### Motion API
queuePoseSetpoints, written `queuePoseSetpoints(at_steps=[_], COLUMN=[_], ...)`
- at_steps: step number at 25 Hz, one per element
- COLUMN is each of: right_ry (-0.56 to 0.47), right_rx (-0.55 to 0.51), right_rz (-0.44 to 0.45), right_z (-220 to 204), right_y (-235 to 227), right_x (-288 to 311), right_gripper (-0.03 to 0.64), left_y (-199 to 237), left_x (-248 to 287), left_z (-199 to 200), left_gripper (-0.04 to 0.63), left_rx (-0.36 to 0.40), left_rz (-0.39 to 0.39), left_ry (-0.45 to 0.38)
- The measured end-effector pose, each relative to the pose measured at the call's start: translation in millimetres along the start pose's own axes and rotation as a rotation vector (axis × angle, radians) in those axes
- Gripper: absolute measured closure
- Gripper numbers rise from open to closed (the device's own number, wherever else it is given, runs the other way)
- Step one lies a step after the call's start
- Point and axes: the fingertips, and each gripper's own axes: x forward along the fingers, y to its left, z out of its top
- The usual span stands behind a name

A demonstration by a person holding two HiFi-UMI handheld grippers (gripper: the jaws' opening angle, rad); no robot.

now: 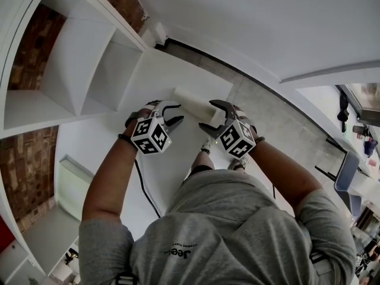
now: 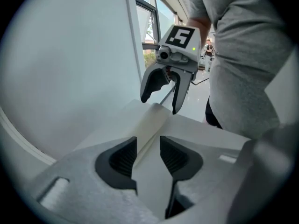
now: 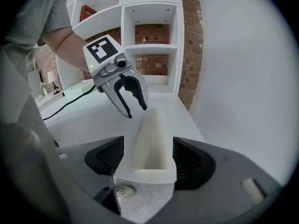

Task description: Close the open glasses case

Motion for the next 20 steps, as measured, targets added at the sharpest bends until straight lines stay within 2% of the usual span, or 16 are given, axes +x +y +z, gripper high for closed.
queuePoseSetpoints(at_steps=[7, 13, 17, 20], right_ry=[-0.088, -0.175, -0.219, -0.250], right_rx=[0.052, 0.123, 0.169, 0.211], right_rz=[-0.035, -0.101, -0.167, -0.223], right_z=[15.2, 14.9, 5.5, -6.4], right_y=[-17.3, -40.0, -59.0, -72.4], right_x=[-43.5, -99.9, -146.0, -183.9], right_gripper=[0.308, 0.351, 0.393, 0.429], left_y=[-3.1, -3.0, -4.3, -2.9], left_x=[-15.6, -24.4, -28.0, -31.2], left_z=[51.9, 119.5, 170.6, 212.2], left_gripper=[0.442, 0.479, 0.528, 0.581], left_rx=[-0.047, -0.081, -0.099, -0.153], left_rz=[0.016, 0.023, 0.029, 0.038], left_ry=[-0.102, -0.228, -0.316, -0.410])
